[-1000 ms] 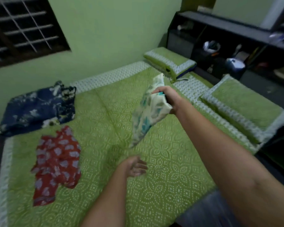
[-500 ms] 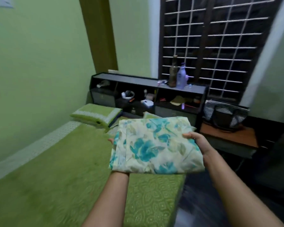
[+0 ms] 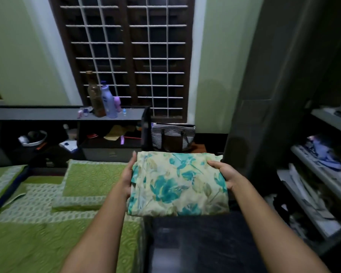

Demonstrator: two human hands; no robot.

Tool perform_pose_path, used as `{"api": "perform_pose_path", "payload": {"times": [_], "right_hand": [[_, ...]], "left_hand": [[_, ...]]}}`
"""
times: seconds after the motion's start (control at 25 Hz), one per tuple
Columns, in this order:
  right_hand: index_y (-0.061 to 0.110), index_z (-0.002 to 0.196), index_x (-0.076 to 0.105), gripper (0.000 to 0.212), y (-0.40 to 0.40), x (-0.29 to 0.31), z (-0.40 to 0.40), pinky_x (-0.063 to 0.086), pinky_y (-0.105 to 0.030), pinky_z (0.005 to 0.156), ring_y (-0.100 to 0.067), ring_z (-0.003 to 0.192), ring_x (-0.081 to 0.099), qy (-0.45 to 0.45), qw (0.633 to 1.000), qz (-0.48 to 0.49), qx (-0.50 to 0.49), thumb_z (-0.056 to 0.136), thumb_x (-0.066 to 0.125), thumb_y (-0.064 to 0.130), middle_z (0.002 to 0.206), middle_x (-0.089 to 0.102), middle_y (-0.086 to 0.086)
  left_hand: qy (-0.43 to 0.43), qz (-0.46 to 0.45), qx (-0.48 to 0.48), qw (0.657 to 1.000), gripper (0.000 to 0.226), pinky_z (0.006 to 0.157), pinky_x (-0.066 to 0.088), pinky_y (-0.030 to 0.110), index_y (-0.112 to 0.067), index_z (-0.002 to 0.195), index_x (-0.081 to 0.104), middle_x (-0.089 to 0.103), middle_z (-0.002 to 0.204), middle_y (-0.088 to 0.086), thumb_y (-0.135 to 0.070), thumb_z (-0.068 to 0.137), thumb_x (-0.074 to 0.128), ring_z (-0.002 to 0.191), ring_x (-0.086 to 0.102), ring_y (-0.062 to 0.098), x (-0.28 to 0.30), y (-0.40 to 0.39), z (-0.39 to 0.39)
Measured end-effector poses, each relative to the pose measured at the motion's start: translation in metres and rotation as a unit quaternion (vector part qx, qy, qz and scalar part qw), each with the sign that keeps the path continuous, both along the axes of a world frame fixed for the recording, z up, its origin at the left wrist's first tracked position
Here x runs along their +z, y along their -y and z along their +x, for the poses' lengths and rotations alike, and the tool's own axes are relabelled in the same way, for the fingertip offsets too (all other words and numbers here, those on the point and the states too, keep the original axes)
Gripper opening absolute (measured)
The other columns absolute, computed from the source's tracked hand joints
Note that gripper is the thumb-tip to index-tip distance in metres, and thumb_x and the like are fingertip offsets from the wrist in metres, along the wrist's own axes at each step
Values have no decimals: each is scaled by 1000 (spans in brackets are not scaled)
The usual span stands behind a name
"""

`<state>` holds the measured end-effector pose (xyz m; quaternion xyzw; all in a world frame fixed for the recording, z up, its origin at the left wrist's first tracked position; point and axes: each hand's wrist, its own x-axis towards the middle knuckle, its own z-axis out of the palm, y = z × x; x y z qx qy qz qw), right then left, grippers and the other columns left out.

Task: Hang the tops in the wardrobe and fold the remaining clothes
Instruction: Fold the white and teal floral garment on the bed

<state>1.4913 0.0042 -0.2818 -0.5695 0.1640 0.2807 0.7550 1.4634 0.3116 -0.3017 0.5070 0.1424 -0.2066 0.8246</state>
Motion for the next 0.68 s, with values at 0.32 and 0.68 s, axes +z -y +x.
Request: {"api": "perform_pose_path", "payload": {"times": [0.32,0.68], "right_hand": [[2,123,55,37,127,-34,132,53,-47,88,-26,90,68,114,953,-197,-201,97,52,28,108,68,-13],[10,135,33,40,282,-18,207,38,-36,83,-32,100,51,43,713,-282,-641,103,32,34,122,53,-20]], "left_hand": [[53,240,-114,963,40,86,54,45,2,113,64,72,95,14,-32,91,63,85,68,30,-32,163,235],[175,130,-328,919,23,62,58,32,-8,110,60,72,94,12,-25,96,56,76,71,23,12,398,402]]}}
